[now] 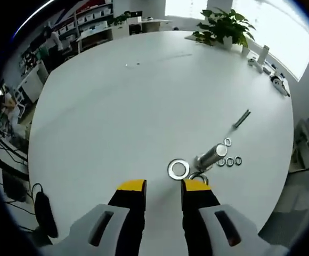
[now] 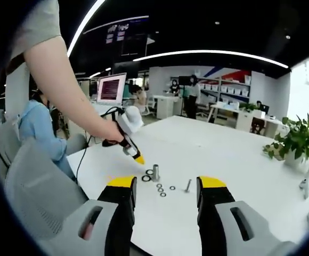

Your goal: Place the washer onto the threaded stud by aligning its center hole with the stud, sliding it down to the base, and recovering from edge contact or off-axis alignment until the washer reaches the visible bottom stop.

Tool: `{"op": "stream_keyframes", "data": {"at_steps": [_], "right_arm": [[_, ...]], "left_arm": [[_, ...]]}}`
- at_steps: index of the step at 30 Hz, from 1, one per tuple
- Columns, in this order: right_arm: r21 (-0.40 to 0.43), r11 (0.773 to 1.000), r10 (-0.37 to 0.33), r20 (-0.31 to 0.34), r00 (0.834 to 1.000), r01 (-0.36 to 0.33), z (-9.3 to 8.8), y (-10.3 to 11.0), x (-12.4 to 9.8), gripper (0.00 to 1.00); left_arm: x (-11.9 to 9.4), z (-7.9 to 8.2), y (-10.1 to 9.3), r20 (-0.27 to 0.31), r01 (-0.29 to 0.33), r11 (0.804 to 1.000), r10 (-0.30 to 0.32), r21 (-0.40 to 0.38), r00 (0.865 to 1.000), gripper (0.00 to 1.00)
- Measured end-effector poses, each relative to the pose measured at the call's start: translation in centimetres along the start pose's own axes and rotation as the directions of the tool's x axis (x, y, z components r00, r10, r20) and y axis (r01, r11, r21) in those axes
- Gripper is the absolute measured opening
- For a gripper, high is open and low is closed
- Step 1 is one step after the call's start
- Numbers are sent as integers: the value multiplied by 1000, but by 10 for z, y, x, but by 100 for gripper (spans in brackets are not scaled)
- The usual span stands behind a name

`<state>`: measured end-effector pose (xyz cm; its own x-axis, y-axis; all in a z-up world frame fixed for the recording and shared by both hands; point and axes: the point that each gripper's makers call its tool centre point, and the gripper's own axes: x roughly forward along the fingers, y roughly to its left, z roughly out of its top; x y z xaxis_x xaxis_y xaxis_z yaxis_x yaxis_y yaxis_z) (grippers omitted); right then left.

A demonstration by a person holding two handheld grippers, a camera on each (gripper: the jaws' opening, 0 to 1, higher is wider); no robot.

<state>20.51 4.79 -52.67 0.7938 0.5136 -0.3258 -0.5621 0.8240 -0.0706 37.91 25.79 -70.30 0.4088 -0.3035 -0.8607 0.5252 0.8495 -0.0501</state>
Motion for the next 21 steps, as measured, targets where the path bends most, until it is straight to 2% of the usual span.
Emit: {"op": "stream_keyframes", "data": {"at_steps": [2, 5, 8, 12, 13, 14, 18, 19, 21], "right_arm": [[-1, 1000, -4, 3, 1000, 4, 1, -1, 0, 47], [-1, 1000, -3, -3, 1000, 3, -1, -1, 1, 47], [4, 1000, -6, -5, 1000, 6, -2, -2, 0, 47], [6, 1000, -9, -8, 1000, 9, -2, -3, 0, 47], [6, 1000, -9, -8, 1000, 9, -2, -3, 0, 47], [4, 1000, -11, -8, 1000, 11, -2, -3, 0, 47], [4, 1000, -11, -9, 1000, 11, -3, -3, 1, 47], [5, 1000, -9, -10, 1000, 10, -3, -3, 1, 47], [6, 1000, -10, -5, 1000, 10, -2, -3, 1, 47]], "left_arm": [[5, -3, -6, -26, 23, 1000, -23, -2, 999, 24], [14, -3, -8, -50, 26, 998, -23, 62, 998, 24], [19, -1, -10, -63, 32, 995, -27, 91, 998, 24], [25, 4, -15, -87, 41, 982, -25, 184, 996, 24], [26, 4, -16, -99, 48, 971, -25, 234, 995, 24], [28, 3, -20, -113, 57, 943, -21, 327, 993, 24], [32, -7, -35, -167, 102, 893, -31, 439, 985, 24], [33, -7, -33, -169, 97, 883, -21, 458, 985, 24], [34, -6, -34, -161, 99, 888, -28, 449, 987, 19]]}}
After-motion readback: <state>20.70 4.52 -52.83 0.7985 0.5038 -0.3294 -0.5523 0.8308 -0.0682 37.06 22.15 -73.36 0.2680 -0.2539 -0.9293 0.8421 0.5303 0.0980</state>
